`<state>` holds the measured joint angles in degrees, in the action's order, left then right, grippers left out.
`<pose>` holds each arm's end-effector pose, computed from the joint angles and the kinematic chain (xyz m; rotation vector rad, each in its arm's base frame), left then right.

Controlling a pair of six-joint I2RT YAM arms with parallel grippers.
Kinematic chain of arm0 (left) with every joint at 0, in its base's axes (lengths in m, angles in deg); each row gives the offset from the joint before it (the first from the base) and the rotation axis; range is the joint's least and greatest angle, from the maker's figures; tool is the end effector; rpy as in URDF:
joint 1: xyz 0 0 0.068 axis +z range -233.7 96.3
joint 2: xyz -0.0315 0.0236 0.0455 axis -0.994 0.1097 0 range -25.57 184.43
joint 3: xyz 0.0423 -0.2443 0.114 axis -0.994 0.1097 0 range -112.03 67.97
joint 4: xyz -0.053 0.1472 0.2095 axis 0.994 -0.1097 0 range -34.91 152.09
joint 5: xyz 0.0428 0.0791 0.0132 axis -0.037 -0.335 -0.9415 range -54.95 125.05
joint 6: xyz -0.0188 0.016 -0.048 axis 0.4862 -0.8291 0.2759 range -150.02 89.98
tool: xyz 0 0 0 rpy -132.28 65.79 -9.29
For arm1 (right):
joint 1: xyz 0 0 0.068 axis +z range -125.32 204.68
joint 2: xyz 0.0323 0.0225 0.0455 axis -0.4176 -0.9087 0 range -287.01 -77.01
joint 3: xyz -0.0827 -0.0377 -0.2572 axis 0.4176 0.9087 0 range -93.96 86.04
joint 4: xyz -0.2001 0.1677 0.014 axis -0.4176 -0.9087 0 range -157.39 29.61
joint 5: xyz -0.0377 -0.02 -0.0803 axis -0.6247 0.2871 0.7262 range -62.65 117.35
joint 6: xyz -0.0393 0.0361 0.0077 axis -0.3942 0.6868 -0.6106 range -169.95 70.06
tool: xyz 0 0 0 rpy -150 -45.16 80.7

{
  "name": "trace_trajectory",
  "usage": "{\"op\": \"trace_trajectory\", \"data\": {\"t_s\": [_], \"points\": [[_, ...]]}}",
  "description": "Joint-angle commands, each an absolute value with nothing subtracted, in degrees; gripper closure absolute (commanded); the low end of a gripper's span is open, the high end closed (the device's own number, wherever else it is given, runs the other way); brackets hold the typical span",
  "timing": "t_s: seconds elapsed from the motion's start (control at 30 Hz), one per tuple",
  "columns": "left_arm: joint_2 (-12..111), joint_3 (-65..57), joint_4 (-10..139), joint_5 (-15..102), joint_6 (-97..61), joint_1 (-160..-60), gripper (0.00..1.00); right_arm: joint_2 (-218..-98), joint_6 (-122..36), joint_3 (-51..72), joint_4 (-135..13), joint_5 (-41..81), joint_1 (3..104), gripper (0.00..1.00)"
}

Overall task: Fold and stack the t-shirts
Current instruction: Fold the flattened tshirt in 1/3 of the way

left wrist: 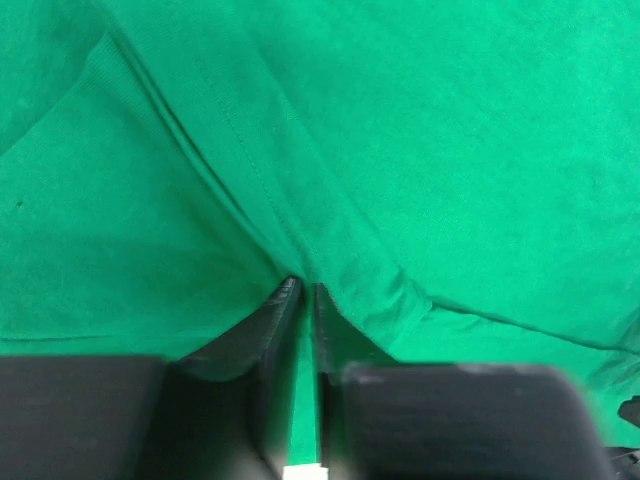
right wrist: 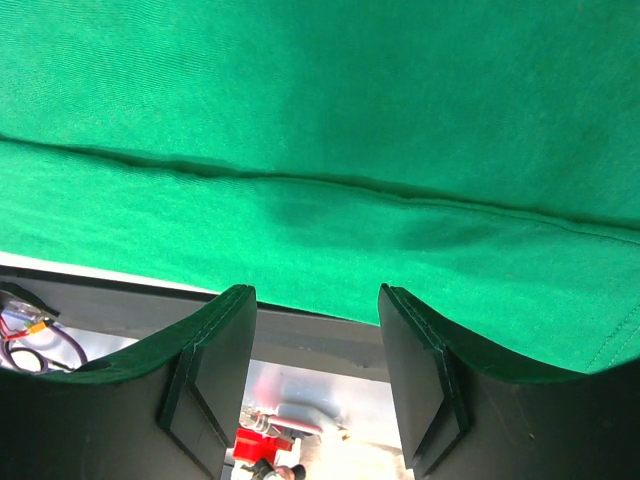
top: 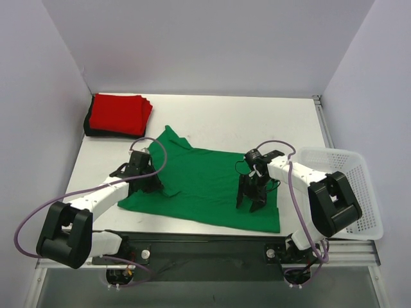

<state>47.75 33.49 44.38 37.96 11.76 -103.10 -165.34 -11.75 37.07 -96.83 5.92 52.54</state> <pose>0.2192 -0.0791 0.1680 -0.4899 2.5807 -0.4593 0.2291 0.1359 0.1646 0.2039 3.0548 0.6934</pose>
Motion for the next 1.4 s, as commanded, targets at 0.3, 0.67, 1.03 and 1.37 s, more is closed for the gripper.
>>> {"op": "trace_trajectory", "data": {"t_s": [0.3, 0.67, 1.03, 1.37], "points": [[52.03, 29.38, 48.82, 38.74, 10.24, -104.27, 1.0, -163.05, -11.01, 38.14, -99.67, 7.58, 53.33, 0.47], [57.39, 24.29, 51.54, 40.23, 9.1, -105.59, 1.0, -162.79, -10.92, 38.67, -99.59, 7.67, 53.42, 0.47], [63.9, 18.49, 51.19, 41.29, 7.6, -108.05, 1.0, -163.4, -10.92, 38.75, -99.58, 7.75, 53.33, 0.47], [66.1, 15.32, 48.73, 37.95, 7.95, -109.1, 0.99, -164.2, -11.1, 38.05, -99.67, 7.58, 53.42, 0.47]]}}
